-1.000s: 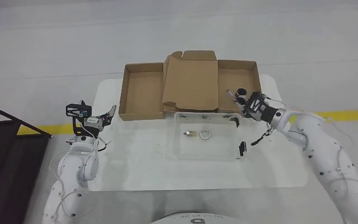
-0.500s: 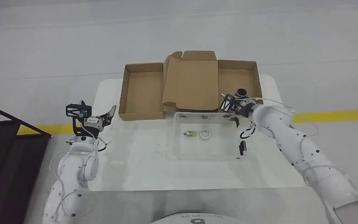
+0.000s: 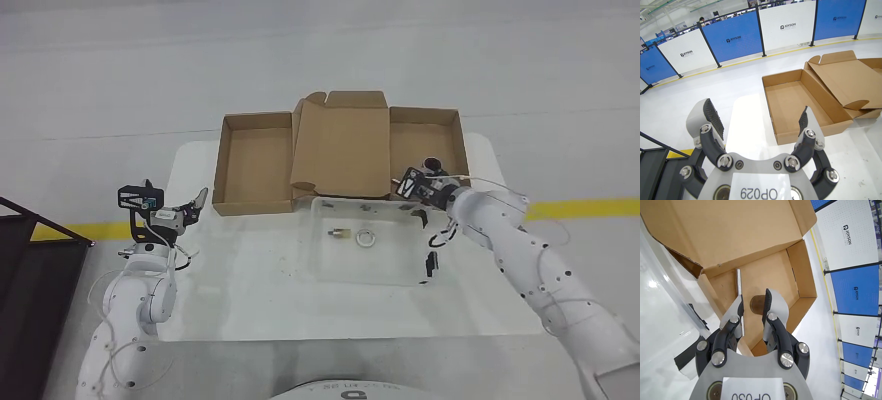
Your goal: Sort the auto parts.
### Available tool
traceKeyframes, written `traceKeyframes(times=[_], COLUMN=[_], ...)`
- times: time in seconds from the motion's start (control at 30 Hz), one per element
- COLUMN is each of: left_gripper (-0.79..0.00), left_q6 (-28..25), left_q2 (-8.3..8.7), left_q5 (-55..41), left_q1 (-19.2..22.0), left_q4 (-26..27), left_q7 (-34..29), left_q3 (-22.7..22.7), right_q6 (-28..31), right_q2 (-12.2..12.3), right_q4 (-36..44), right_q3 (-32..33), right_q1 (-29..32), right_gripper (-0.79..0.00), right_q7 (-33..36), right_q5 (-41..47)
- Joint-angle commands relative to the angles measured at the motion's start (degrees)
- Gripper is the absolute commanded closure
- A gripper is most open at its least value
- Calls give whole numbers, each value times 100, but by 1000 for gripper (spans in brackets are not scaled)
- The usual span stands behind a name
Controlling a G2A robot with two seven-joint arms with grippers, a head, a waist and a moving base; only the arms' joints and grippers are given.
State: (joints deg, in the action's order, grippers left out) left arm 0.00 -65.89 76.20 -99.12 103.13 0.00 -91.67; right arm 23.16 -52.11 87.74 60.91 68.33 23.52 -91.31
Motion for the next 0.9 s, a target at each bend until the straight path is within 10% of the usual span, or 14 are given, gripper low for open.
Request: traceKeyframes(times=[0.0,0.23,0.67,0.83,0.87], left_gripper=[-785,-785,-785,-785,-785], left_q6=[0,0,0,0,0], left_q2=[0,0,0,0,0], left_q5=[0,0,0,0,0], left_q1=[0,0,0,0,0], left_q4=[0,0,0,0,0], left_q7=[0,0,0,0,0], left_q3=[0,0,0,0,0], right_q6=[-24,-22,3183,3046,2982], right_q2=[12,107,314,309,313], right_q4=[91,400,234,271,255], right_q3=[99,1034,1749,1723,1750], right_q1=[96,812,1432,1508,1524], right_gripper=[-329,-314,-308,-391,-517], right_q7=[-105,-1399,-3428,-3465,-3407], right_q5=[39,1332,1860,1604,1563])
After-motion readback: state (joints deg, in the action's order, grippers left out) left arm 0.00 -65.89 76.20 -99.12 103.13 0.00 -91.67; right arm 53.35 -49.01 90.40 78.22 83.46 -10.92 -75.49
